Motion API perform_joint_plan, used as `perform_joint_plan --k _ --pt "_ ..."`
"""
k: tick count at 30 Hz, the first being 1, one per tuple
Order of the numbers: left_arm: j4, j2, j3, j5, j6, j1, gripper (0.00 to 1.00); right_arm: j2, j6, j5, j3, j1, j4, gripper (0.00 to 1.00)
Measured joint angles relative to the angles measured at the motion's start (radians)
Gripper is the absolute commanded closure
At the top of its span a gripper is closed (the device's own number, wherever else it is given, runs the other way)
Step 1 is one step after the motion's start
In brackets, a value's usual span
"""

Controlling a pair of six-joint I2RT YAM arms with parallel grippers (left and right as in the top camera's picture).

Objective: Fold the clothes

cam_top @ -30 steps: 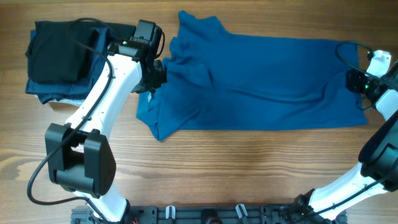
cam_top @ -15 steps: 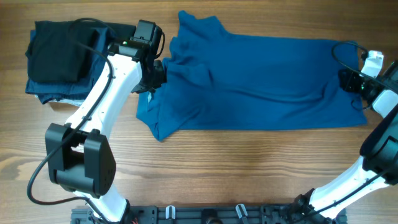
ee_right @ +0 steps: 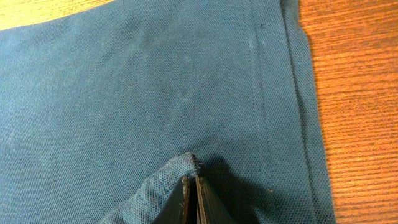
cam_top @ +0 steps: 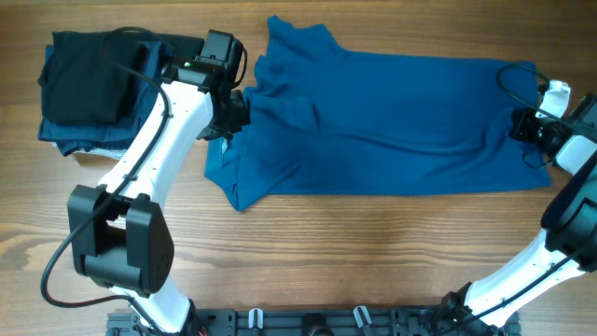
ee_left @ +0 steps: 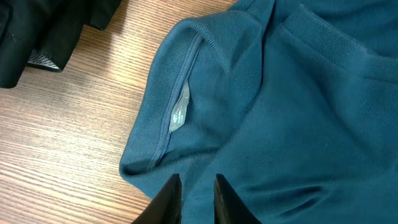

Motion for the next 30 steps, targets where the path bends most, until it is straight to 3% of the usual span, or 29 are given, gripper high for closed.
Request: perform_joint_plan --k 21,23,26,28,30 --pt "0.0 0.075 0.0 0.0 -0.022 0.0 0.81 -0.104 0.027 0.219 0.013 0.0 -0.134 0.96" --pt "0.003 0.075 0.0 0.0 -0.023 0.0 0.79 -0.104 0.016 0.179 0.013 0.0 -0.134 0.77" --pt "0.014 0.075 0.0 0.007 -0.026 0.0 0.74 -0.104 0.004 0.143 0.013 0.0 -0.133 0.67" --pt "0.021 0.075 0.0 0.019 -0.028 0.0 0.74 -0.104 0.001 0.127 0.013 0.0 -0.134 0.65" --pt "0.023 0.075 0.0 0.027 -0.029 0.0 0.82 -0.104 -0.002 0.119 0.013 0.0 -0.133 0.66"
